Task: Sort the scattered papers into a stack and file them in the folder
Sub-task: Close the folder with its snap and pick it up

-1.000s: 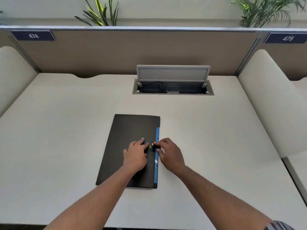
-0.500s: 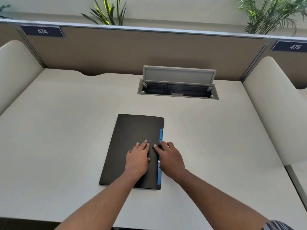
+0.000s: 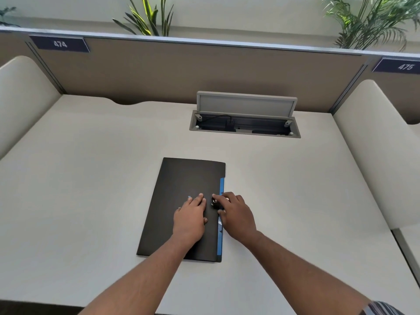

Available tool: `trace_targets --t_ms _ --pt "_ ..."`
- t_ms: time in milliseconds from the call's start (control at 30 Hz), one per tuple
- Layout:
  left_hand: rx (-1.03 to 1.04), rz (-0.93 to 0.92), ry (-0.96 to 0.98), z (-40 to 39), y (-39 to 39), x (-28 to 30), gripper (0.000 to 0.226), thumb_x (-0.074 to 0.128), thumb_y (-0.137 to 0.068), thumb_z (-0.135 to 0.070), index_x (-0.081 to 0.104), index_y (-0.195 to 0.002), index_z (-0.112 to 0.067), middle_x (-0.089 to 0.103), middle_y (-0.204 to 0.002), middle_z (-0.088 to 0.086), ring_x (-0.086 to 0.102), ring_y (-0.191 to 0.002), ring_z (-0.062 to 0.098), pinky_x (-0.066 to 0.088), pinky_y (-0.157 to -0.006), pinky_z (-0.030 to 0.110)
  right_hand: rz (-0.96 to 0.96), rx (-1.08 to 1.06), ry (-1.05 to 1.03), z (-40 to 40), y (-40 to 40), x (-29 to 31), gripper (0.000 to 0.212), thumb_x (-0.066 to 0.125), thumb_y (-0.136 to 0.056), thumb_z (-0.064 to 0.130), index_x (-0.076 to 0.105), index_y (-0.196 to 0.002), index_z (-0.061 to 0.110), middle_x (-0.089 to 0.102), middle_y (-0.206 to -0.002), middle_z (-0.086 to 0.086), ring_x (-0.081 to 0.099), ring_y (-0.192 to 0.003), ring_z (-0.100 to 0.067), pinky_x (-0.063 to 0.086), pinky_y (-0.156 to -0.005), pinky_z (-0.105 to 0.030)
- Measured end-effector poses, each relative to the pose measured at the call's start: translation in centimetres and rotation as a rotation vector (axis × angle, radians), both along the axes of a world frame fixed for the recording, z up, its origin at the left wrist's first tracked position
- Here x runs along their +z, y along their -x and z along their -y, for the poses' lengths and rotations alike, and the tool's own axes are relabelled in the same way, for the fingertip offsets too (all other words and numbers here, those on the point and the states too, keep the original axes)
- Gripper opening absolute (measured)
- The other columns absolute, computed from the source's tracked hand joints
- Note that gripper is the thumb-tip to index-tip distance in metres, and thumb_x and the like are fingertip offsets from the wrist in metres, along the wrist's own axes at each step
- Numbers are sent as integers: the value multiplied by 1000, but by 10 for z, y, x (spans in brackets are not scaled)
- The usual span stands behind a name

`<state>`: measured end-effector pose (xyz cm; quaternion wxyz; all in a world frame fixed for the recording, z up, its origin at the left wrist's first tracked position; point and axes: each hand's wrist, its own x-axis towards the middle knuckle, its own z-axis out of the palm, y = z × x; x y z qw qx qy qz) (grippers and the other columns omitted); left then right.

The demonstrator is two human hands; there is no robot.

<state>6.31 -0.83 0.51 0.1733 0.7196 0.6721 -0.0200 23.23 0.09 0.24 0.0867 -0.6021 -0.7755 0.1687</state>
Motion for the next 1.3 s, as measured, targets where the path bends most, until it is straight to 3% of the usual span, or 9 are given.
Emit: trace_targets --t_ms 167,400,567,767,867,1033,1133,1200,1300 --pt "-6 7 2 0 1 -2 69 58 -97 -35 23 -156 -28 16 -165 -12 21 -150 19 38 -114 42 44 26 -90 -1 1 -1 34 64 -97 19 71 -128 30 67 -127 5 61 -109 -25 57 -76 -35" --pt "-12 8 -4 0 2 -6 69 57 -97 -36 24 -156 -27 16 -165 -12 22 -150 20 38 -113 43 235 124 -91 5 3 -1 56 68 -86 12 61 -141 22 58 -140 -9 58 -117 -33 57 -73 -40" --pt "-4 7 -6 2 -1 -3 69 56 -97 -34 22 -156 -26 15 -165 -10 20 -151 21 34 -116 44 354 304 -173 2 12 8 36 51 -98 8 61 -132 5 52 -141 -10 51 -125 -32 54 -79 -42" --pt "6 23 -5 2 -2 -1 68 56 -97 -33 23 -157 -27 17 -165 -11 21 -151 21 34 -115 45 318 382 -166 -11 26 15 33 55 -99 12 67 -129 4 55 -135 -9 52 -117 -31 45 -76 -40" --pt "-11 35 -13 2 3 -1 67 57 -95 -38 27 -155 -28 19 -164 -13 24 -149 19 37 -113 43 254 219 -104 -10 24 9 30 51 -102 19 70 -124 13 51 -132 -4 49 -116 -27 49 -78 -37" --pt "54 170 -55 -1 27 5 50 59 -92 -38 51 -140 -32 40 -153 -14 35 -139 14 40 -106 43 -236 -255 113 3 11 -3 48 54 -92 11 68 -134 31 42 -142 4 47 -126 -17 51 -94 -32" --pt "214 206 -128 1 54 9 45 61 -89 -34 55 -134 -29 44 -147 -8 37 -136 18 41 -105 43 -434 -492 155 9 11 -1 54 57 -93 9 58 -144 26 48 -139 -2 59 -118 -16 46 -98 -26" --pt "337 184 -158 3 75 8 48 63 -87 -33 54 -134 -26 41 -149 -2 36 -137 22 38 -108 44 -484 -633 174 9 14 2 53 57 -94 9 56 -145 19 56 -134 -3 61 -110 -13 43 -95 -23" --pt "520 269 -155 4 102 6 54 64 -87 -26 49 -137 -16 39 -148 9 36 -136 30 38 -108 46 -539 -809 233 8 18 4 51 53 -95 11 56 -145 13 67 -126 -3 62 -113 -20 44 -93 -26"
